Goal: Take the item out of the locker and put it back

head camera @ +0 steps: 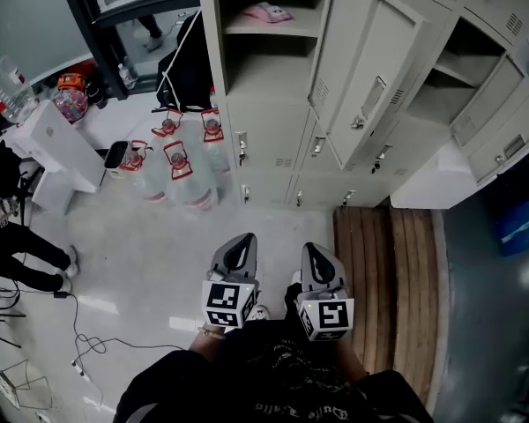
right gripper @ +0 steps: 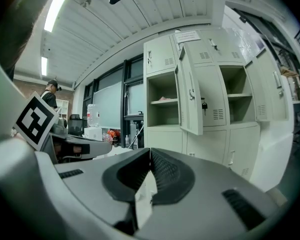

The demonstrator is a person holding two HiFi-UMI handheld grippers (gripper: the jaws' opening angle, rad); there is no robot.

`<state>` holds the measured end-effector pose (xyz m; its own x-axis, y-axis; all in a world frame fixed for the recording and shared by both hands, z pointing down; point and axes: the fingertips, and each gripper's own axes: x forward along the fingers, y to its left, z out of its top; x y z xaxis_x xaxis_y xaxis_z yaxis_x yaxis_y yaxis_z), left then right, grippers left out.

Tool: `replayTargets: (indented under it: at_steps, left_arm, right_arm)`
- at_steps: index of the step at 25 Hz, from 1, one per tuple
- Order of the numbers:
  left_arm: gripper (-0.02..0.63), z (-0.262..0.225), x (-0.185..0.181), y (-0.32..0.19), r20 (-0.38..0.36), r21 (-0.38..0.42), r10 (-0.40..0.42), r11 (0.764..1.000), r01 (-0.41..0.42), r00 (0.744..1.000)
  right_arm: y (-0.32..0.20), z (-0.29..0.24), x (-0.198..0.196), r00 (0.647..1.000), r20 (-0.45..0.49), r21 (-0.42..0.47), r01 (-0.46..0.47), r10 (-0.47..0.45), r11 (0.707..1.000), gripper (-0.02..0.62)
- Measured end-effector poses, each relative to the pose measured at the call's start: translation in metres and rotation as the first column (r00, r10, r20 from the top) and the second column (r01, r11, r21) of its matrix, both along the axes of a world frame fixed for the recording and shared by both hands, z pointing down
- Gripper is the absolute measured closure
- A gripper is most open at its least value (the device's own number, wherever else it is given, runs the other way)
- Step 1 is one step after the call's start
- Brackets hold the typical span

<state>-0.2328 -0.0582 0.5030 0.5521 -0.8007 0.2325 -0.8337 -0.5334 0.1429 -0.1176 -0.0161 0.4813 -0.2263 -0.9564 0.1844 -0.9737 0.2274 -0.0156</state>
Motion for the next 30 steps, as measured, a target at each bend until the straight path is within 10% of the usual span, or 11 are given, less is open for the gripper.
replayTargets:
  at_steps: [30]
  left_arm:
    - [0.598, -0.063, 0.075, -0.164, 0.030, 0.056, -0.210, 0.977, 0.208, 0.977]
  right_arm:
    - [-0.193, -0.095, 0.054, 0.989, 0.030, 0.105, 0.143, -0.147, 0.984, 0.591]
